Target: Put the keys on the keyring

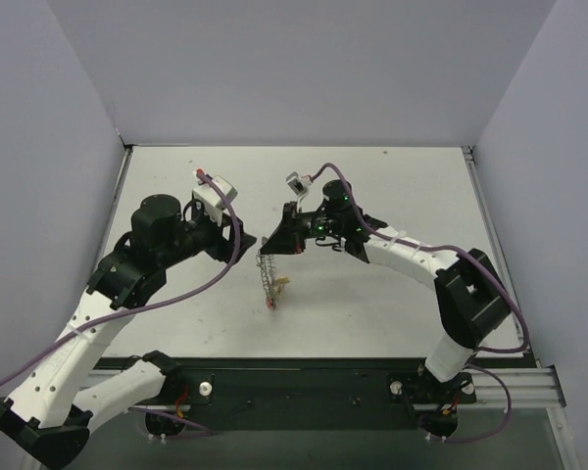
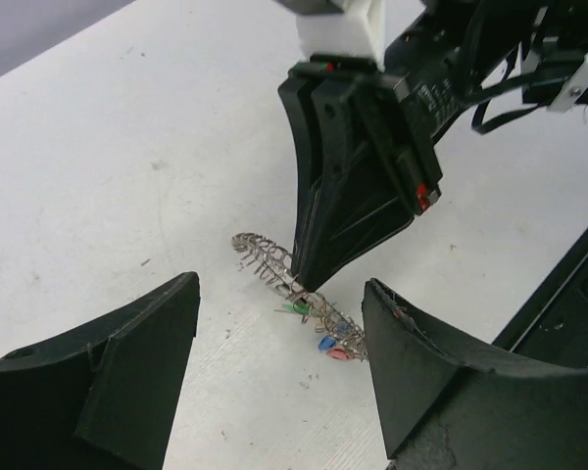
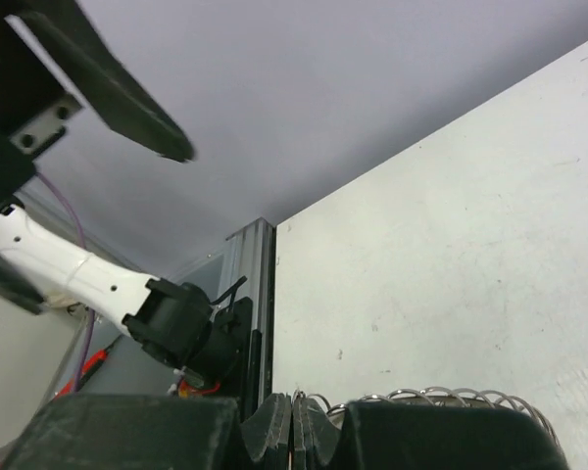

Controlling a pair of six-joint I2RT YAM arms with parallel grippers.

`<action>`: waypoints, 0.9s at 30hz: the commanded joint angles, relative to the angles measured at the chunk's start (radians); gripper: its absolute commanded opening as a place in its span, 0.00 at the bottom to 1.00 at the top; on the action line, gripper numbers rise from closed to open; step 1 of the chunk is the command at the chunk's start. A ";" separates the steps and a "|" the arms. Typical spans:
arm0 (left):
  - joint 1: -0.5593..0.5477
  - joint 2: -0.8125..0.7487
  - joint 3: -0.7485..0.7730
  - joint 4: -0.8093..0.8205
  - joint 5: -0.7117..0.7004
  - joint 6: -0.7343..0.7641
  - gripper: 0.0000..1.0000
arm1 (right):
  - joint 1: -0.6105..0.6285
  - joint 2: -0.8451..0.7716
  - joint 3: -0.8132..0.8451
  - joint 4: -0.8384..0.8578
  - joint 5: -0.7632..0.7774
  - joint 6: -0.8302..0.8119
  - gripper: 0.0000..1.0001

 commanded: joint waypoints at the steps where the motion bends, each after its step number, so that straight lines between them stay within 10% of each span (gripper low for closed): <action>1: 0.013 -0.025 0.016 0.013 -0.092 -0.015 0.77 | 0.051 0.054 0.078 0.148 0.005 0.030 0.00; 10: 0.019 -0.009 -0.017 0.051 -0.055 -0.018 0.77 | -0.096 0.053 -0.169 0.349 0.058 0.168 0.00; 22: 0.023 0.021 -0.048 0.123 -0.026 -0.036 0.78 | -0.138 -0.105 -0.284 -0.169 0.224 -0.163 0.01; 27: 0.025 0.021 -0.065 0.151 -0.026 -0.048 0.78 | -0.128 -0.153 -0.333 -0.258 0.301 -0.198 0.20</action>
